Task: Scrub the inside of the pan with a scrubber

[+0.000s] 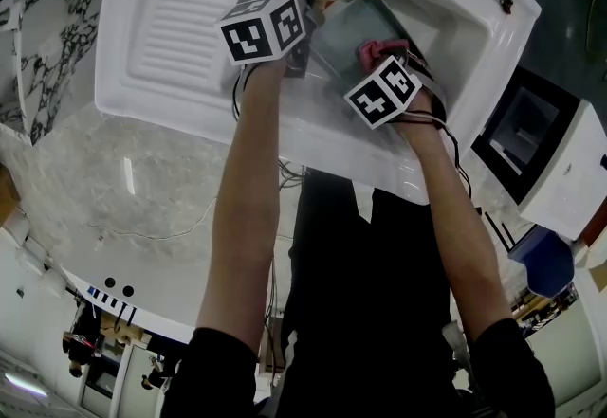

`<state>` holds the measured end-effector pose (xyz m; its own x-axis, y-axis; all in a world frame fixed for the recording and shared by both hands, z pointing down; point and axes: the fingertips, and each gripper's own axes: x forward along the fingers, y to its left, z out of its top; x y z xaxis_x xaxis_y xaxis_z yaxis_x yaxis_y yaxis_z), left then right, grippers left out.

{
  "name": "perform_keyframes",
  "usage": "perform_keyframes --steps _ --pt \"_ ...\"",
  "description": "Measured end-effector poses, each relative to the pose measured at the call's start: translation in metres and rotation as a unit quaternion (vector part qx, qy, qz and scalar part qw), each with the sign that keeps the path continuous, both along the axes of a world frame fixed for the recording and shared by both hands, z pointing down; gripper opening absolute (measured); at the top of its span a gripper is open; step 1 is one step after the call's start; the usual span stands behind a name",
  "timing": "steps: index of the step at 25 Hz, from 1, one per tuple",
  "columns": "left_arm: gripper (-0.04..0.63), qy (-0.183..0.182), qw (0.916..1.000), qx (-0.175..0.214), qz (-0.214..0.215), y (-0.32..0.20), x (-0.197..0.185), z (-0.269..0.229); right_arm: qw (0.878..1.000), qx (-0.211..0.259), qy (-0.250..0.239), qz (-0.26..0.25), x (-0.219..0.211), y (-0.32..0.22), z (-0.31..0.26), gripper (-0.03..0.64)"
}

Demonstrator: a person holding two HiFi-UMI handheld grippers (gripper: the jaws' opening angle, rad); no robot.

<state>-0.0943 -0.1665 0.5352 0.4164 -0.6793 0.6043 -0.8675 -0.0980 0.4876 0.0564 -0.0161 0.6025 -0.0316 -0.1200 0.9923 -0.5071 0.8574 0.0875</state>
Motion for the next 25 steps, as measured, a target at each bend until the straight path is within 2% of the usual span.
perform_keyframes --steps 2,3,6,8,12,16,21,25 --pt "0.19 0.002 1.0 0.0 -0.002 0.0 0.0 0.0 0.998 -0.043 -0.039 -0.02 -0.018 0.025 0.0 0.034" --pt "0.19 0.004 1.0 -0.002 -0.001 0.001 0.0 0.001 0.996 -0.062 -0.04 -0.04 -0.022 0.036 0.001 0.034" --pt "0.19 0.007 1.0 -0.003 0.004 0.001 0.002 0.002 0.99 -0.104 0.007 -0.094 -0.012 0.057 0.006 0.034" --pt "0.192 0.006 0.9999 -0.003 0.008 0.001 0.002 0.002 0.988 -0.107 0.04 -0.099 -0.001 0.054 0.008 0.034" --pt "0.192 0.006 0.9999 -0.001 0.011 0.001 0.003 0.002 0.989 -0.067 0.098 -0.088 0.03 0.02 0.011 0.035" --pt "0.192 0.007 0.9999 0.0 0.011 0.001 0.003 0.001 0.992 -0.033 0.107 -0.06 0.045 -0.009 0.008 0.035" --pt "0.192 0.009 0.9999 -0.003 0.009 0.001 0.002 0.003 0.996 0.059 0.048 -0.043 0.015 -0.038 0.0 0.034" --pt "0.192 0.009 0.9999 -0.002 0.009 0.0 0.002 0.003 0.995 0.094 -0.026 -0.031 -0.026 -0.05 -0.006 0.034"
